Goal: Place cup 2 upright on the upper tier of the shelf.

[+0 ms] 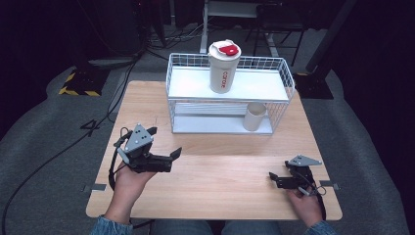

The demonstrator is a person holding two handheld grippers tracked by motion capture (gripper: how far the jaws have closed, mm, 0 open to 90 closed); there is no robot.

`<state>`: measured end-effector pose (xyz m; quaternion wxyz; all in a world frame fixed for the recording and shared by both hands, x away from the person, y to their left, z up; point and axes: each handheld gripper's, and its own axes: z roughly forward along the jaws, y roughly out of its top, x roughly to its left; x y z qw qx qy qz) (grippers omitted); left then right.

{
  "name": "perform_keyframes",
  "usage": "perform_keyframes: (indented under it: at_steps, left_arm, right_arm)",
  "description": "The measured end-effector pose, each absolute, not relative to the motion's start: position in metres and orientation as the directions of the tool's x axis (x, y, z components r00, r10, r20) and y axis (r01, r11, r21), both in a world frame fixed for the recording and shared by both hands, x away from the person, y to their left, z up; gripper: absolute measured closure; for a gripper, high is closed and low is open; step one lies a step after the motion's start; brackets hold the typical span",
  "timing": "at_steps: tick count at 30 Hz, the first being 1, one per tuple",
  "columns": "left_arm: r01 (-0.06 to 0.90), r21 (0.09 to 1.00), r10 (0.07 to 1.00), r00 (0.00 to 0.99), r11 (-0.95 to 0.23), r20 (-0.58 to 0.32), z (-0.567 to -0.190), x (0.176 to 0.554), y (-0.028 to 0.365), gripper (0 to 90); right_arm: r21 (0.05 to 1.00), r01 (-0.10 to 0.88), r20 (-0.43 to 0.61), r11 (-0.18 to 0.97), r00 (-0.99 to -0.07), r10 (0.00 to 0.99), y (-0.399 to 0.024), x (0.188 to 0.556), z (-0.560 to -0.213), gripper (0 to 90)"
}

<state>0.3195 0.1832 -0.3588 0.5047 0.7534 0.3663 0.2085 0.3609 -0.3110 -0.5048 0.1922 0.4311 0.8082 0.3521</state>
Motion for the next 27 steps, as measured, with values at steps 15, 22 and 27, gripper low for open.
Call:
perform_keyframes:
  at_steps: [15,22,27]
  left_arm:
    - [0.466,0.85,0.804,0.588,-0.243,-0.093,-0.426,0.312,0.198,0.1]
    - [0.522,0.819,0.823,0.556,-0.238,-0.115,-0.457,0.309,0.2,0.1]
    - [0.572,0.787,0.827,0.542,-0.23,-0.152,-0.473,0.309,0.204,0.2]
  right_arm:
    - [0.736,0.563,-0.005,0.377,-0.552,0.834,-0.311,0.361,-0.505,15.1]
    - [0.736,0.563,-0.005,0.377,-0.552,0.834,-0.311,0.361,-0.505,15.1]
    - [0.736,0.563,-0.005,0.377,-0.552,0.834,-0.311,0.361,-0.505,15.1]
